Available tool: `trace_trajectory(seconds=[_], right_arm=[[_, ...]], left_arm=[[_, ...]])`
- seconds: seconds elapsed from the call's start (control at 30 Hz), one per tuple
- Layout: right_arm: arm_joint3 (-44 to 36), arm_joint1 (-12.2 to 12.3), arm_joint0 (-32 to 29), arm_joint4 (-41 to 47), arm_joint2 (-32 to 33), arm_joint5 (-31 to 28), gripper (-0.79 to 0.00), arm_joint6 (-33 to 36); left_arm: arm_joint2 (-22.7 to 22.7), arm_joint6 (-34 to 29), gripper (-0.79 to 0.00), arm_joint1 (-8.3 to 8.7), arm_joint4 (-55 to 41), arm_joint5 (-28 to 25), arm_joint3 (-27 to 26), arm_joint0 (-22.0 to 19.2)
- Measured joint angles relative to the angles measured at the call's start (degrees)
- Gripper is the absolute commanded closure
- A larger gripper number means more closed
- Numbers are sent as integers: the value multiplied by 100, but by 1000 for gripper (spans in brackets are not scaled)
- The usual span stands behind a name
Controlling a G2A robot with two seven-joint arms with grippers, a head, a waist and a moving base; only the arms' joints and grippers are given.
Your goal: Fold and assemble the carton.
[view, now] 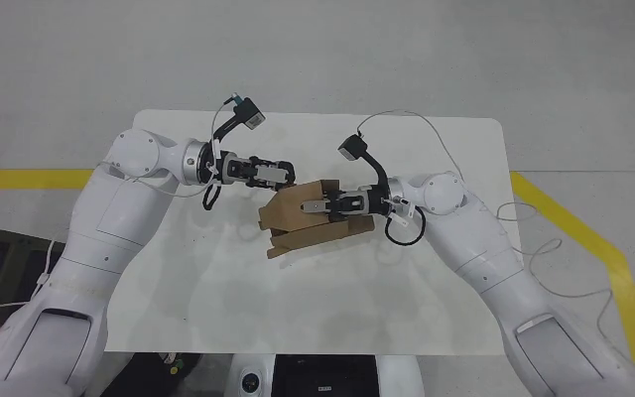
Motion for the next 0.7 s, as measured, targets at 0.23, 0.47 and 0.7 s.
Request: trace_trajectory(seconds=[0.23, 0.47, 0.7], right_arm=[[178, 57, 22, -23, 249, -176, 0, -181], [140, 178, -89, -330, 648, -140, 0, -567], [-106, 185, -171, -638, 738, -38, 0, -1080]], left_arm=[[-32, 24, -785, 0, 24, -25, 117, -34], [-32, 25, -785, -13, 29, -25, 160, -71], [-23, -23, -785, -14, 19, 21, 56, -50]])
